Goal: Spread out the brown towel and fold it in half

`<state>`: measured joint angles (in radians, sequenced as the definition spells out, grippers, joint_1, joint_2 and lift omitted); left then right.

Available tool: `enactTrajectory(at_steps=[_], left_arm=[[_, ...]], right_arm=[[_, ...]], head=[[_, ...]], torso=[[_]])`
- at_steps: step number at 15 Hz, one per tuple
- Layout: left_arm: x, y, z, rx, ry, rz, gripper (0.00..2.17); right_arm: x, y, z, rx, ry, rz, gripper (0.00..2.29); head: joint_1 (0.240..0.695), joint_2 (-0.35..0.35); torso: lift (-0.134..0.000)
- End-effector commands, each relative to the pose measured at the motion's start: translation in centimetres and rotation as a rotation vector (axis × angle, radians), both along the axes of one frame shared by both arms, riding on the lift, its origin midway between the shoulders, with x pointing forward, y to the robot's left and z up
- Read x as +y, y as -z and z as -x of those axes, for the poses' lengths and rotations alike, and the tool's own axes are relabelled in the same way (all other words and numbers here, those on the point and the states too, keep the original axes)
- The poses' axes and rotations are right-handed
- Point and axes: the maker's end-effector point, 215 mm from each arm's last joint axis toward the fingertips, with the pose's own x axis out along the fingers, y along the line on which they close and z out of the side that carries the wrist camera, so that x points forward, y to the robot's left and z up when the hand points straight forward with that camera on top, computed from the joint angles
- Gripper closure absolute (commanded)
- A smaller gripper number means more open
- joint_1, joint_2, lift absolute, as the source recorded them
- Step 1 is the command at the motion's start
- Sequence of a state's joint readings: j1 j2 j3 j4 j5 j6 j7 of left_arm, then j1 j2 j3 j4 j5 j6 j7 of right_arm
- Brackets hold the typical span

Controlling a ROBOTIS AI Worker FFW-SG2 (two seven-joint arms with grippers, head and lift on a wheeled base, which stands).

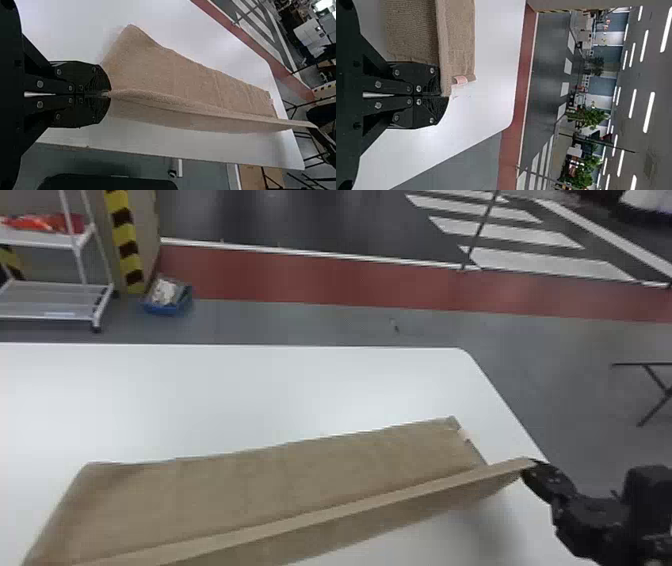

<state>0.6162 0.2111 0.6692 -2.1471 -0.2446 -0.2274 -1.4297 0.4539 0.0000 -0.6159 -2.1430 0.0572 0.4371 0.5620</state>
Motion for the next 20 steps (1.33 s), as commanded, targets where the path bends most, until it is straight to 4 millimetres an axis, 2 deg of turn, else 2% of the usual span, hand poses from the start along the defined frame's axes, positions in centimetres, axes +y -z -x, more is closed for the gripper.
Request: enactTrajectory(at_steps=[1,3,5,8,11,12,14,18,20], left_arm=[[0.4,0.1,-2.5,0.003,-0.009,-0.011,1.67],[0.9,0.2,-4.7,0.016,-0.029,-0.015,1.67],[0.8,0.2,-6.9,0.022,-0.023,-0.030,1.67],[1.2,-0.5,-9.7,0.024,-0.044,-0.048,1.67],[1.8,0.2,-11.9,0.053,-0.057,-0.061,1.67],[1.0,0.5,-12.6,0.063,-0.031,-0.075,1.67],[1.2,2.1,-12.7,0.132,-0.037,-0.091,1.67],[1.5,2.7,-13.3,0.161,-0.035,-0.109,1.67],[1.9,2.5,-13.6,0.161,-0.036,-0.115,1.67]], right_arm=[[0.1,0.8,-1.2,0.054,0.015,-0.026,1.19],[1.1,1.9,-1.9,0.117,-0.005,-0.039,1.19],[1.1,2.1,-2.8,0.155,-0.004,-0.038,1.19],[0.2,1.6,-4.5,0.187,0.019,-0.049,1.19],[1.0,1.6,-6.3,0.223,0.005,-0.035,1.19],[1.2,1.6,-6.7,0.231,0.001,-0.034,1.19],[1.9,1.6,-7.4,0.250,-0.015,-0.017,1.19],[3.2,1.2,-8.3,0.264,-0.048,0.004,1.19],[2.8,0.8,-8.9,0.264,-0.035,-0.003,1.19]], head=[[0.695,-0.220],[0.695,-0.203],[0.695,-0.183],[0.695,-0.158],[0.695,-0.150],[0.695,-0.143],[0.695,-0.134],[0.695,-0.118],[0.695,-0.106]], torso=[[-0.128],[-0.128],[-0.128],[-0.128],[-0.128],[-0.128],[-0.128],[-0.128],[-0.128]])
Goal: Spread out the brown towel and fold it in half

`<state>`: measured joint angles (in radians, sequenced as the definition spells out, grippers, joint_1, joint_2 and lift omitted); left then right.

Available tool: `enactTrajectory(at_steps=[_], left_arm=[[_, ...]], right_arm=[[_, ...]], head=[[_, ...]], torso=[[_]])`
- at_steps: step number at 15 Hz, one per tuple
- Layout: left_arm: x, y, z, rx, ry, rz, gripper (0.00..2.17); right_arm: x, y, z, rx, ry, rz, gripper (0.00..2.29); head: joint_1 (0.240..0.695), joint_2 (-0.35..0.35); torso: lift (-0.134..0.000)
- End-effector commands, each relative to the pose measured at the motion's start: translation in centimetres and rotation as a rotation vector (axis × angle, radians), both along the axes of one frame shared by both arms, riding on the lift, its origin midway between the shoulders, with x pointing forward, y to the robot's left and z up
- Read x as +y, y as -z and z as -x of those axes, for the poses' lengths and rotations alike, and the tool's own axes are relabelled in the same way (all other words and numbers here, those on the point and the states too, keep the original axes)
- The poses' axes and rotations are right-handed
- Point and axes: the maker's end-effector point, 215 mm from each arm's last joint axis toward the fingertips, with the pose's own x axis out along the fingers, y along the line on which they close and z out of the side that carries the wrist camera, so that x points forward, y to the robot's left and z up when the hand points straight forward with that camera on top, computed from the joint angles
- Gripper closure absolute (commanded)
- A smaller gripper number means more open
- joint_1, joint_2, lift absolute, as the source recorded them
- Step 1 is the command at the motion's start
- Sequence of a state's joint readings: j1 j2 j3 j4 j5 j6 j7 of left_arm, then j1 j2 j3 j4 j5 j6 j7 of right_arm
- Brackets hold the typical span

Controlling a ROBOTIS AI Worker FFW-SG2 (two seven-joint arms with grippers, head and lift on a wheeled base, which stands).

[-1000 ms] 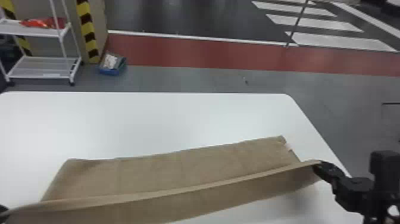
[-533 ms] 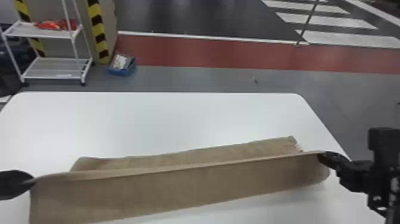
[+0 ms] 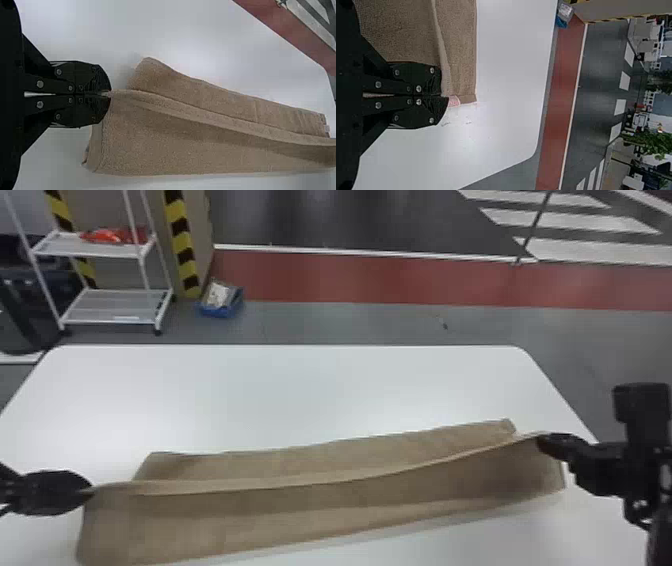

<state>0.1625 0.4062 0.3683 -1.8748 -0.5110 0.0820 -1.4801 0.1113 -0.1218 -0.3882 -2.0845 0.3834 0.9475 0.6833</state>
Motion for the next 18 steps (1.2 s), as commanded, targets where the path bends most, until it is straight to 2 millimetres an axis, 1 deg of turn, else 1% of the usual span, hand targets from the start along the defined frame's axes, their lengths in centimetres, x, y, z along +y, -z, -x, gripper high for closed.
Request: enactTrajectory(at_steps=[1,2,3,4,5,7,8,11,14,15,18], left_arm=[[0.6,-0.3,-0.4,-0.002,-0.003,-0.009,1.67],[0.7,-0.3,-0.5,-0.004,-0.005,-0.015,1.67],[0.6,-0.1,-0.7,0.004,-0.001,-0.017,1.67],[1.0,0.5,-0.8,0.035,-0.035,-0.004,1.67],[0.9,0.9,-1.2,0.046,-0.038,-0.010,1.67],[1.3,1.3,-1.8,0.055,-0.045,-0.014,1.67],[1.4,1.4,-2.4,0.054,-0.049,-0.011,1.67],[1.5,1.3,-3.5,0.048,-0.055,-0.011,1.67],[1.8,1.4,-4.8,0.038,-0.071,-0.014,1.67],[2.0,1.4,-5.1,0.031,-0.079,-0.015,1.67],[2.8,1.5,-6.4,0.023,-0.120,-0.023,1.67]], right_arm=[[-0.5,-0.1,-0.6,0.009,0.016,0.002,1.19],[-0.5,0.1,-0.8,0.016,0.014,0.007,1.19],[0.1,0.3,-1.2,0.020,0.004,0.011,1.19],[0.6,0.1,-1.9,0.020,-0.007,0.018,1.19],[0.7,0.1,-2.4,0.021,-0.009,0.024,1.19],[0.8,0.8,-3.0,0.041,-0.009,0.034,1.19],[1.2,0.6,-3.6,0.039,-0.018,0.037,1.19],[1.7,1.2,-4.7,0.059,-0.030,0.043,1.19],[1.6,1.7,-5.4,0.073,-0.029,0.050,1.19],[1.5,1.5,-5.8,0.069,-0.028,0.051,1.19],[1.3,2.0,-6.5,0.086,-0.026,0.061,1.19]], head=[[0.695,-0.099],[0.695,-0.098],[0.695,-0.097],[0.695,-0.096],[0.695,-0.094],[0.695,-0.078],[0.695,-0.075],[0.695,-0.060],[0.695,-0.052],[0.695,-0.051],[0.695,-0.046]], torso=[[-0.128],[-0.128],[-0.128],[-0.128],[-0.128],[-0.128],[-0.128],[-0.128],[-0.128],[-0.128],[-0.128]])
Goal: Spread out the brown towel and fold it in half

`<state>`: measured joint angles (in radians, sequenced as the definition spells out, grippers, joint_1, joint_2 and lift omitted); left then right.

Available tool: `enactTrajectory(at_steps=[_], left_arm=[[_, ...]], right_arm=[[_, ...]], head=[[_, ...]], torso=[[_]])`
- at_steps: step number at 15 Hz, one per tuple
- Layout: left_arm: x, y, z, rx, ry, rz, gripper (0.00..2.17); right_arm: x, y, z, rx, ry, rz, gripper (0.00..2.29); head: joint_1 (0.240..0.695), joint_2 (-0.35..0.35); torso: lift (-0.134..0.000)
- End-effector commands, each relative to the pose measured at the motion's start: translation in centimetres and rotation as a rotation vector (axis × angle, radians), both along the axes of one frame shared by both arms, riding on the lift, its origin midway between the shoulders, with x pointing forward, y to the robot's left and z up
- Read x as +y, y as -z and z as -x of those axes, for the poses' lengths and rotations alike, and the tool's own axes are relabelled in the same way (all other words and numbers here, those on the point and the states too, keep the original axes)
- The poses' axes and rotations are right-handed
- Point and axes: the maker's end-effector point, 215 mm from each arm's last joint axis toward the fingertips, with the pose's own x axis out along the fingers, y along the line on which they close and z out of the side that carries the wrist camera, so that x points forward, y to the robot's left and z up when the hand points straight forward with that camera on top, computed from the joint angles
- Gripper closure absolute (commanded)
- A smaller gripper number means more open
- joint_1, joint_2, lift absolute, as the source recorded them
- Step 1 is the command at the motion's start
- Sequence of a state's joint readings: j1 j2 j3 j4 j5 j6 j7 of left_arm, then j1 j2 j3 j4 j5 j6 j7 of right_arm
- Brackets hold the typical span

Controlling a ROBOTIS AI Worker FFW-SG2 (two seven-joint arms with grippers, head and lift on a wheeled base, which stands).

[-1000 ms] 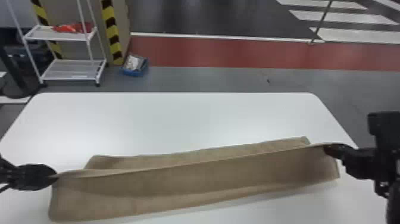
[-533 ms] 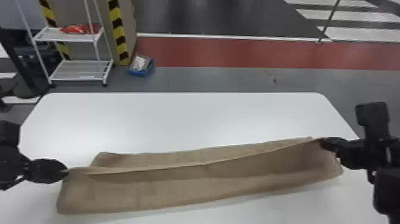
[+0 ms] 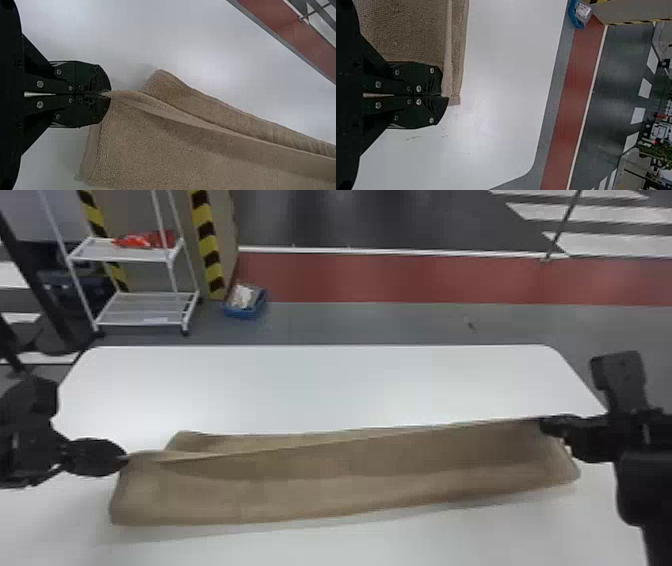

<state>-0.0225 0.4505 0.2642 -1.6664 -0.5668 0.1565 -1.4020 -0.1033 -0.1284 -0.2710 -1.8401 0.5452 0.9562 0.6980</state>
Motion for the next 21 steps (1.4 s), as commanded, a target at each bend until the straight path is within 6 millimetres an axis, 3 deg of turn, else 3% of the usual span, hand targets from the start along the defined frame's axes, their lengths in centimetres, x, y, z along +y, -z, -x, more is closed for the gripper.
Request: enactTrajectory(at_steps=[1,4,9,20,21], left_arm=[[0.2,0.1,-0.8,-0.002,-0.013,-0.003,1.67],[0.7,-0.1,-1.5,-0.017,-0.041,-0.004,1.67],[0.3,-3.5,-2.1,-0.057,-0.060,-0.002,1.67],[-1.5,-2.5,-4.8,-0.071,-0.096,-0.008,1.66],[-1.4,-2.6,-5.1,-0.086,-0.110,-0.005,1.53]], right_arm=[[-0.2,0.5,-0.5,0.014,0.001,0.008,1.19],[-0.2,1.2,-1.2,0.033,-0.002,0.020,1.19],[-0.4,1.2,-1.3,0.035,-0.003,0.020,1.19],[-1.1,2.3,-1.7,0.048,-0.004,0.034,1.19],[-1.1,2.4,-1.8,0.045,-0.002,0.040,1.14]], head=[[0.695,-0.045],[0.695,-0.040],[0.695,-0.038],[0.695,-0.066],[0.695,-0.067]], torso=[[-0.128],[-0.128],[-0.128],[-0.128],[-0.128]])
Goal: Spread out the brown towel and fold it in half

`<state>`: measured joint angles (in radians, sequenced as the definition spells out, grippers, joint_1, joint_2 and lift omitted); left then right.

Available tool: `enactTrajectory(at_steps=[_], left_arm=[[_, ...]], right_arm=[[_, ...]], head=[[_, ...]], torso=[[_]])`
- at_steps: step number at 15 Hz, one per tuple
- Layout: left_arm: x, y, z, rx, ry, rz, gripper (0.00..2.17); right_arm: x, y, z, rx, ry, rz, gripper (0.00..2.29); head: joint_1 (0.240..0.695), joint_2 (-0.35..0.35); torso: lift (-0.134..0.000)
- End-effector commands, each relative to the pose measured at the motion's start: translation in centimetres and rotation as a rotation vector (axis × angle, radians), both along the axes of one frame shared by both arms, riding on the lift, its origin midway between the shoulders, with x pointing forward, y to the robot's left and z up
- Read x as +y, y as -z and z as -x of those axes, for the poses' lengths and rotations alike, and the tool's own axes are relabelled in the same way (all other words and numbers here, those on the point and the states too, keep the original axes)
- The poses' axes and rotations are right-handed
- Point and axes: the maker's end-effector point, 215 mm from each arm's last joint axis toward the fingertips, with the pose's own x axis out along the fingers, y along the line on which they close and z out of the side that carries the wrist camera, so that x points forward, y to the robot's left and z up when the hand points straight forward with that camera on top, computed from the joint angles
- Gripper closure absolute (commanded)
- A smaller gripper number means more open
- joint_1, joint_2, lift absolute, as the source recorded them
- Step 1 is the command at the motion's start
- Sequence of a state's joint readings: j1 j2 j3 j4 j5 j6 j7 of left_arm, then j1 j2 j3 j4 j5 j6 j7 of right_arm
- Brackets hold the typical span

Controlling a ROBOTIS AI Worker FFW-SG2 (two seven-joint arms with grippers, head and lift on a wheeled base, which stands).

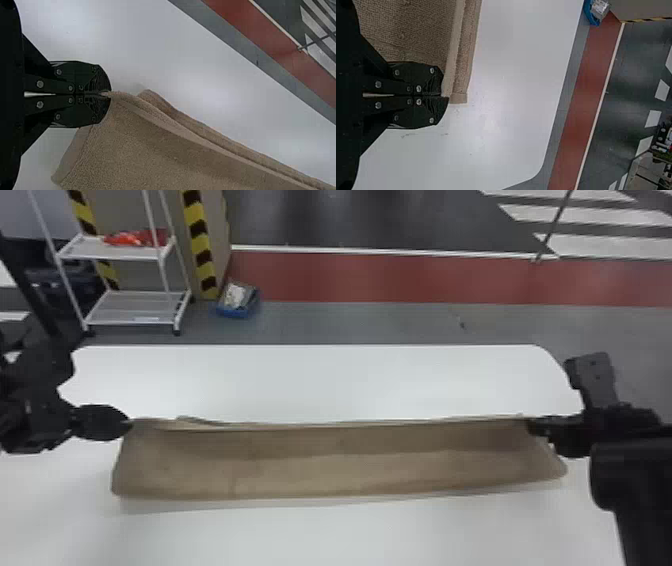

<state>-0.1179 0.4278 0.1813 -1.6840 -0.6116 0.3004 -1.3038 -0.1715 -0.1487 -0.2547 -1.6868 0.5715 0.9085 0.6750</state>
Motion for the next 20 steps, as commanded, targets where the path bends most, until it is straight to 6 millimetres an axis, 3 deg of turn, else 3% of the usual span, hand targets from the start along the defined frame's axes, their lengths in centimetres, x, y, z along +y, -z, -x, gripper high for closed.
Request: enactTrajectory(at_steps=[1,2,3,9,20], left_arm=[[0.3,-0.2,-0.8,-0.041,-0.035,0.005,1.29],[0.5,-0.1,-1.0,-0.062,-0.054,0.007,0.63],[0.4,-0.1,-1.0,-0.067,-0.058,0.011,0.05],[1.0,-0.9,-1.3,-0.117,-0.106,0.017,0.06],[2.8,-1.2,0.7,-0.127,-0.142,0.042,0.07]], right_arm=[[-0.2,0.2,-0.4,-0.009,0.018,0.015,0.75],[-0.3,0.2,-0.4,-0.013,0.028,0.021,0.29],[-0.6,0.2,-0.4,-0.014,0.039,0.028,0.11],[-0.8,0.2,-0.2,-0.021,0.056,0.023,0.11],[-0.7,0.4,1.6,-0.019,0.066,0.009,0.10]], head=[[0.695,-0.067],[0.695,-0.067],[0.695,-0.068],[0.695,-0.065],[0.695,-0.053]], torso=[[-0.128],[-0.128],[-0.128],[-0.128],[-0.128]])
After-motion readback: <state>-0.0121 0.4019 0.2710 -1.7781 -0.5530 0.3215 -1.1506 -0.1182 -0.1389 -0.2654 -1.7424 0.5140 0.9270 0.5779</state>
